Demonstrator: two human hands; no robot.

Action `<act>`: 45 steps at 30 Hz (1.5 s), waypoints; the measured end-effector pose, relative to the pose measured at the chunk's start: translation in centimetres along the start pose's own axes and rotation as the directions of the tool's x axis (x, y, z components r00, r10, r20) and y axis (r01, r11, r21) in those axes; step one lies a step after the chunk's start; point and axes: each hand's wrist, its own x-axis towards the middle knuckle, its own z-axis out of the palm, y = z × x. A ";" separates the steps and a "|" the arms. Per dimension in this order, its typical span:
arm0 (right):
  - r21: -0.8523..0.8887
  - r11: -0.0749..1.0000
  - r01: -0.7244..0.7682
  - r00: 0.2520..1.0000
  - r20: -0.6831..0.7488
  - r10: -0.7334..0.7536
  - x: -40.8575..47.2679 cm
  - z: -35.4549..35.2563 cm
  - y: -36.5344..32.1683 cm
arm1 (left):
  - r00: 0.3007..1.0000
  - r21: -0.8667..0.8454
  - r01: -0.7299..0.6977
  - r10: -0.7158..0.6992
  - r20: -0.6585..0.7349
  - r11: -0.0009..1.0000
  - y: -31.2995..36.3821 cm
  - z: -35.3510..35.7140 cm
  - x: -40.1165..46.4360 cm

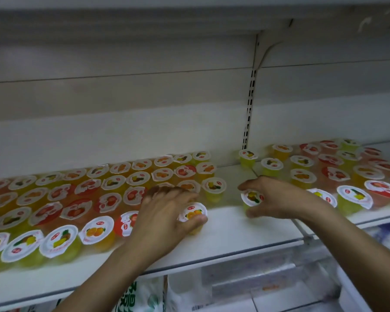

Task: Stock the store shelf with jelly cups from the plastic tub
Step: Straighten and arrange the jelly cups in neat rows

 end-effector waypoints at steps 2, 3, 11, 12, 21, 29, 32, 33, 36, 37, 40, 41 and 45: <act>-0.012 1.000 0.027 0.993 -0.114 -0.029 -0.2 1.1 -0.5 | 0.999 0.036 -0.033 0.033 -0.004 0.999 0.0 0.4 -0.6; -0.005 0.999 0.040 0.988 -0.149 -0.040 -0.4 1.6 -1.0 | 0.999 0.044 -0.047 0.048 -0.015 0.998 0.1 0.5 -0.7; 0.095 0.990 0.101 0.957 -0.281 -0.070 -1.1 5.0 -5.3 | 0.998 0.041 -0.038 0.040 -0.057 0.998 0.3 1.0 -0.6; 0.097 0.990 0.102 0.953 -0.294 -0.069 -1.1 5.2 -5.5 | 0.998 0.040 -0.036 0.039 -0.054 0.999 0.4 0.9 -0.6; -0.005 0.986 0.164 0.937 -0.311 -0.158 -2.1 5.5 -5.1 | 0.999 0.026 -0.030 0.031 -0.038 0.999 0.4 0.0 -1.3; 0.136 0.978 0.157 0.948 -0.300 -0.111 4.8 -1.3 1.7 | 0.992 -0.157 0.113 -0.102 0.077 0.981 1.2 -2.1 7.0; -0.060 0.998 0.034 0.970 -0.238 -0.047 9.3 -2.6 4.8 | 0.988 -0.134 0.122 -0.107 0.113 0.983 0.7 -0.5 11.3; -0.131 0.991 -0.002 0.980 -0.198 -0.024 10.5 -2.8 5.6 | 0.987 -0.093 0.110 -0.098 0.123 0.990 0.7 0.1 12.5; -0.274 0.962 -0.009 0.993 -0.112 -0.022 13.2 -2.8 6.5 | 0.978 0.064 0.082 -0.092 0.185 0.995 0.8 1.8 14.9; -0.254 0.967 0.014 0.994 -0.101 -0.041 13.8 -2.6 6.6 | 0.974 0.090 0.086 -0.103 0.203 0.992 0.8 2.3 15.5; -0.159 0.984 0.077 0.990 -0.108 -0.095 15.4 -2.3 6.6 | 0.963 0.107 0.123 -0.145 0.226 0.987 0.2 3.4 16.5; -0.117 0.988 0.103 0.985 -0.125 -0.118 15.8 -2.1 6.4 | 0.964 0.100 0.128 -0.147 0.223 0.987 0.1 3.6 16.7; -0.022 0.984 0.178 0.962 -0.206 -0.179 17.4 -0.5 4.4 | 0.964 0.064 0.123 -0.135 0.228 0.990 -0.3 3.7 16.7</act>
